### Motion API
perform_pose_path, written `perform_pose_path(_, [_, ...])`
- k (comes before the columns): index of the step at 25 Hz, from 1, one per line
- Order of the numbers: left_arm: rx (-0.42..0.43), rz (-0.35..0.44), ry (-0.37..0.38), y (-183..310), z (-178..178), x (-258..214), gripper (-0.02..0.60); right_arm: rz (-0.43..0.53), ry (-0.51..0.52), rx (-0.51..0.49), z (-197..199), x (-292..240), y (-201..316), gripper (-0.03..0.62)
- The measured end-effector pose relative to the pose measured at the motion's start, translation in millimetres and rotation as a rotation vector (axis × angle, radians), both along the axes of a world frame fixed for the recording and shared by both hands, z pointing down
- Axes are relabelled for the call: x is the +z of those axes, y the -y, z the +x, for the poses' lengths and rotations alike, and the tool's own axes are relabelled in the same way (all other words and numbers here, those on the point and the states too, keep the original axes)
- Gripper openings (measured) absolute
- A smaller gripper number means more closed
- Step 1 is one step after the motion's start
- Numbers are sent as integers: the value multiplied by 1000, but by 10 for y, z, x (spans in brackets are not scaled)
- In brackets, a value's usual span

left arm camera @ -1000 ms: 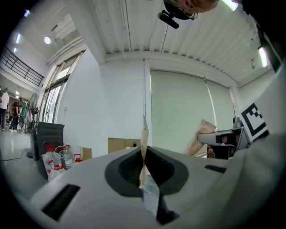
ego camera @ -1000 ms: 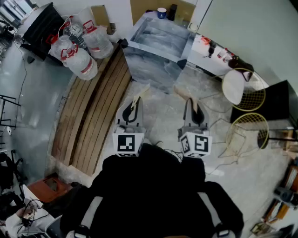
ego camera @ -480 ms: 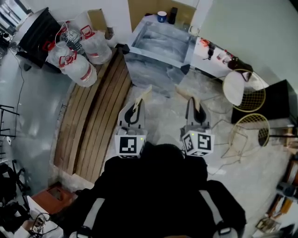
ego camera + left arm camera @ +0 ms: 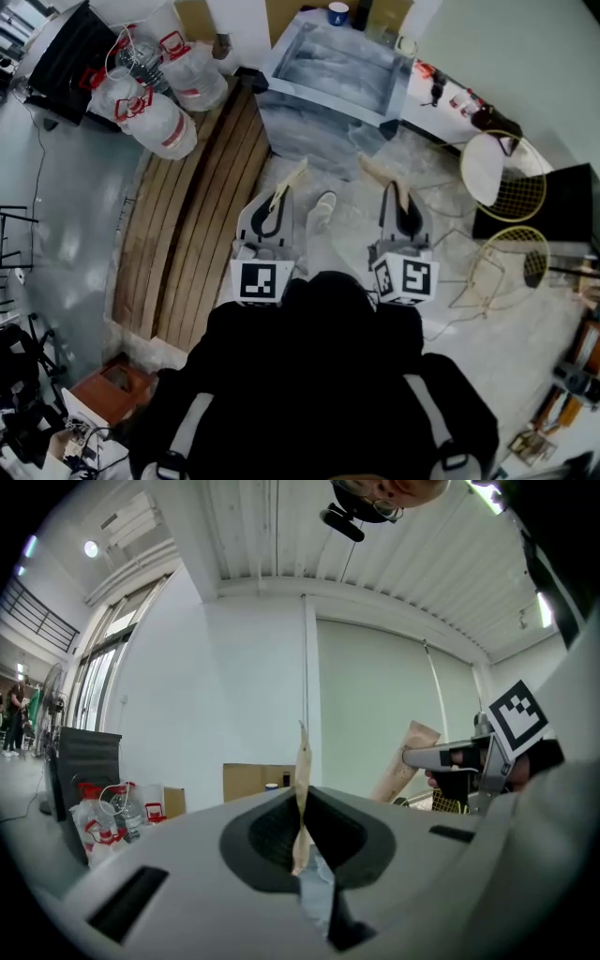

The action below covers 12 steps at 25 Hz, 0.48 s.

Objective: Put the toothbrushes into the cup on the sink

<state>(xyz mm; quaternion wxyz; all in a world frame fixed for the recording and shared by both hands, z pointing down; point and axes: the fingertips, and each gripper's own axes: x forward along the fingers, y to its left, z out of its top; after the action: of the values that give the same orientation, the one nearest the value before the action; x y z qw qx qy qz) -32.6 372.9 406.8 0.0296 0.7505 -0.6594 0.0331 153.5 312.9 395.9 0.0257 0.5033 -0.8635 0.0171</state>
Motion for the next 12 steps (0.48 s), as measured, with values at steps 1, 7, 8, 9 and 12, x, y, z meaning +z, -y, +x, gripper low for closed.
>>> perform_pose_path(1, [-3, -2, 0, 69, -24, 4, 13, -4, 1, -1, -30, 27, 74, 37])
perform_pose_path(7, [-7, -25, -6, 501, -185, 43, 13, -32, 25, 3, -264, 124, 540, 37])
perform_pose_path(8, [-3, -25, -7, 592, -204, 49, 12, -32, 24, 5, -294, 133, 622, 37])
perform_pose_path(9, [0, -27, -8, 686, -222, 61, 12, -31, 18, 9, -315, 146, 705, 37])
perform_pose_path(12, [7, -38, -13, 1015, -269, 113, 13, -25, -13, 19, -358, 180, 1000, 37])
